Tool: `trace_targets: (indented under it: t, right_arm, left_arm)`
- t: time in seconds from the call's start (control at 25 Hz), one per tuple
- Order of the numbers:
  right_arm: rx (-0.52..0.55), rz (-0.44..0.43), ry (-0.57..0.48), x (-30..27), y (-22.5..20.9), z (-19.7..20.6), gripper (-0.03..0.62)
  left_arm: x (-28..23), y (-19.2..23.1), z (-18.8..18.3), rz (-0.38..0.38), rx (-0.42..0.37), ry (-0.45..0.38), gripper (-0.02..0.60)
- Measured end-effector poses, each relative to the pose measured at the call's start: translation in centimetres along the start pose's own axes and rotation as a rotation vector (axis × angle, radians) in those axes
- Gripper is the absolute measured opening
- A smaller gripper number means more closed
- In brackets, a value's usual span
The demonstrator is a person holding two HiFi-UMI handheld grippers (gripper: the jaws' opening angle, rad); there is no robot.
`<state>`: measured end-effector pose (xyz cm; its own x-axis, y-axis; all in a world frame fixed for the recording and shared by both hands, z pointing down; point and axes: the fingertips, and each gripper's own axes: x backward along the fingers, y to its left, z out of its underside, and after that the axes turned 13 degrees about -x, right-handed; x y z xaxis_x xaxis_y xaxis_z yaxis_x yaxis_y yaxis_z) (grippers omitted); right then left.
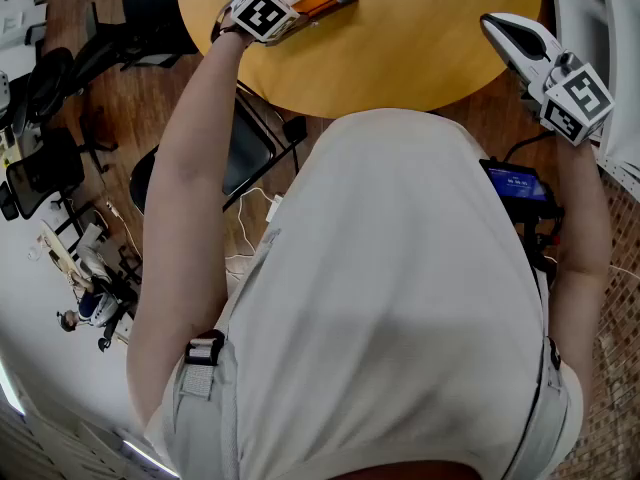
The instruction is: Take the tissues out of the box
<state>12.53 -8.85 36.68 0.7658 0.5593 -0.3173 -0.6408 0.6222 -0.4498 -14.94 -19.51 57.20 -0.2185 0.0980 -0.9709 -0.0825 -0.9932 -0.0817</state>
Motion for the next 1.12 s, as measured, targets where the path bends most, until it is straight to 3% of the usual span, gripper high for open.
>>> trace_targets:
  t: [0.24, 0.32, 0.52, 0.8, 0.96, 1.12]
  right_arm:
    - [-0.019, 0.024, 0.0, 0.4, -2.5, 0.1, 0.002]
    - [-0.029, 0.037, -0.007, 0.8, -2.8, 0.3, 0.002]
    - [-0.028, 0.019, -0.038, 0.7, -2.3, -0.6, 0.002]
    - [0.025, -0.033, -0.019, -0.6, -0.8, -1.6, 0.002]
    - [0.052, -0.082, -0.011, -1.5, 0.9, -1.9, 0.002]
    - [0.077, -0.14, 0.004, -2.3, 2.4, -1.7, 0.002]
  left_arm:
    - [-2.7, 1.0, 2.7, 0.085, 0.01, 0.051, 0.403]
    - [-3.6, 0.6, 2.9, 0.091, -0.006, 0.057, 0.366]
    - [-3.2, 0.7, 3.0, 0.037, -0.026, 0.043, 0.245]
    - [2.7, 0.9, 1.8, -0.126, -0.026, -0.05, 0.227]
    - [7.2, -2.5, 0.0, -0.191, -0.097, -0.071, 0.227]
    - [8.6, -8.6, -1.8, -0.187, -0.132, -0.018, 0.227]
